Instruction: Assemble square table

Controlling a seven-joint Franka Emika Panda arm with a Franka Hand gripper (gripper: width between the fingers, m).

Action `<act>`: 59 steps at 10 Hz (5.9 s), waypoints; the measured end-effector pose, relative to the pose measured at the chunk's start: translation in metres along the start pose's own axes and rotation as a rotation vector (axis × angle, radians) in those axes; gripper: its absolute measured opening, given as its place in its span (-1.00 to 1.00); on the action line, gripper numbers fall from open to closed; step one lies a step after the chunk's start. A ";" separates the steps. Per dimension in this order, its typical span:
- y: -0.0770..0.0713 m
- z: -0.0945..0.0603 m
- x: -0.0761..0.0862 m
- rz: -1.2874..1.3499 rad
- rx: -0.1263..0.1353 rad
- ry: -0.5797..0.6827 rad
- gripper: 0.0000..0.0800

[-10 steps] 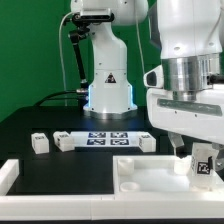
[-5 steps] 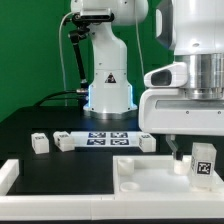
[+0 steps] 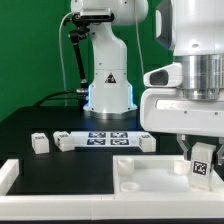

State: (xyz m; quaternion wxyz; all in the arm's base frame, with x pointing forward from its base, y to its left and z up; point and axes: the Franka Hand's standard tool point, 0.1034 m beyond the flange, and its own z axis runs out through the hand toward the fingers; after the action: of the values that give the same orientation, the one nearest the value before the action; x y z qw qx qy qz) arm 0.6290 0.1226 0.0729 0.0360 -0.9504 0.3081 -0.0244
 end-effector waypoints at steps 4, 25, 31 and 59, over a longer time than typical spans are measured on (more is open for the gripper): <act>0.006 0.001 0.002 0.549 0.021 -0.060 -0.27; 0.007 -0.001 0.015 0.114 0.046 -0.031 -0.27; 0.013 0.001 0.010 1.124 0.066 -0.118 -0.27; 0.011 0.007 0.006 1.253 0.067 -0.121 -0.27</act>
Offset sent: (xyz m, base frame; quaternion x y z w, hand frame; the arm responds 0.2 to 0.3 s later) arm -0.0074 -0.0121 -0.0040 -0.0336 -0.0967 0.5055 0.8567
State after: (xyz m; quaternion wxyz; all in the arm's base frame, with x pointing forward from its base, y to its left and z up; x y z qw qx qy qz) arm 0.6282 0.1103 0.0647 0.0904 -0.5876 0.8028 0.0457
